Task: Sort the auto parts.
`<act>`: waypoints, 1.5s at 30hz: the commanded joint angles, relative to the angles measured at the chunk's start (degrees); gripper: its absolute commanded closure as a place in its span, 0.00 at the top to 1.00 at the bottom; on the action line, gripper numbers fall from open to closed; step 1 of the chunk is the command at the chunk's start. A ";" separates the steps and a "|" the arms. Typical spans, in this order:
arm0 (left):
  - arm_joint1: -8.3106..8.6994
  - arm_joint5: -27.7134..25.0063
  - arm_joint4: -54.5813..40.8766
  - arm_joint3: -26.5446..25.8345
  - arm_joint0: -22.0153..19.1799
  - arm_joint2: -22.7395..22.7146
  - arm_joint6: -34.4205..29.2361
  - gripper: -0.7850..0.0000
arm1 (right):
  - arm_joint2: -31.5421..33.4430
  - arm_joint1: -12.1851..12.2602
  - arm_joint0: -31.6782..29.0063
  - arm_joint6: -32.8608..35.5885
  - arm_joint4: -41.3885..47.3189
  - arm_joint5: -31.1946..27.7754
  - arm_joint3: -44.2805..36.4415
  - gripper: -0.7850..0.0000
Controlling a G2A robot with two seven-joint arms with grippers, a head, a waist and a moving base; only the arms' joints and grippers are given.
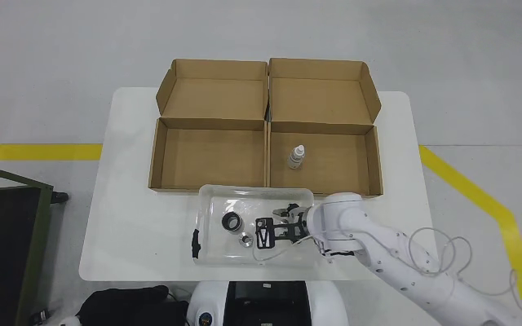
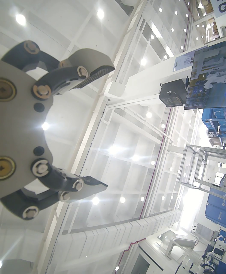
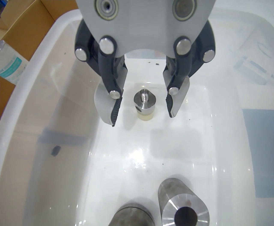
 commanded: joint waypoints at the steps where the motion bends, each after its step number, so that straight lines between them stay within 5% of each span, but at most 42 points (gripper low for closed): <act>1: 0.00 0.00 0.00 0.00 0.00 0.00 0.00 1.00 | -0.81 0.12 0.85 0.01 0.34 0.01 0.44 0.47; 8: 0.00 0.00 0.00 0.00 0.00 0.00 0.00 1.00 | -2.26 0.62 2.99 0.68 2.34 0.68 0.76 0.32; 13: 0.00 0.00 0.00 0.00 0.00 0.00 0.00 1.00 | -3.12 1.08 4.10 0.95 3.14 0.95 0.95 0.00; 29: 0.00 0.00 0.00 0.00 0.00 0.00 0.00 1.00 | -0.36 0.61 7.14 -6.86 8.49 1.75 -2.21 0.00; 39: 0.00 0.00 0.00 0.00 0.00 0.00 0.00 1.00 | 4.81 -0.40 6.42 -32.70 4.34 7.53 -1.17 0.00; 45: 0.00 0.00 0.00 0.00 0.00 0.00 0.00 1.00 | 7.90 -0.47 5.38 -42.65 1.39 8.53 -0.69 0.00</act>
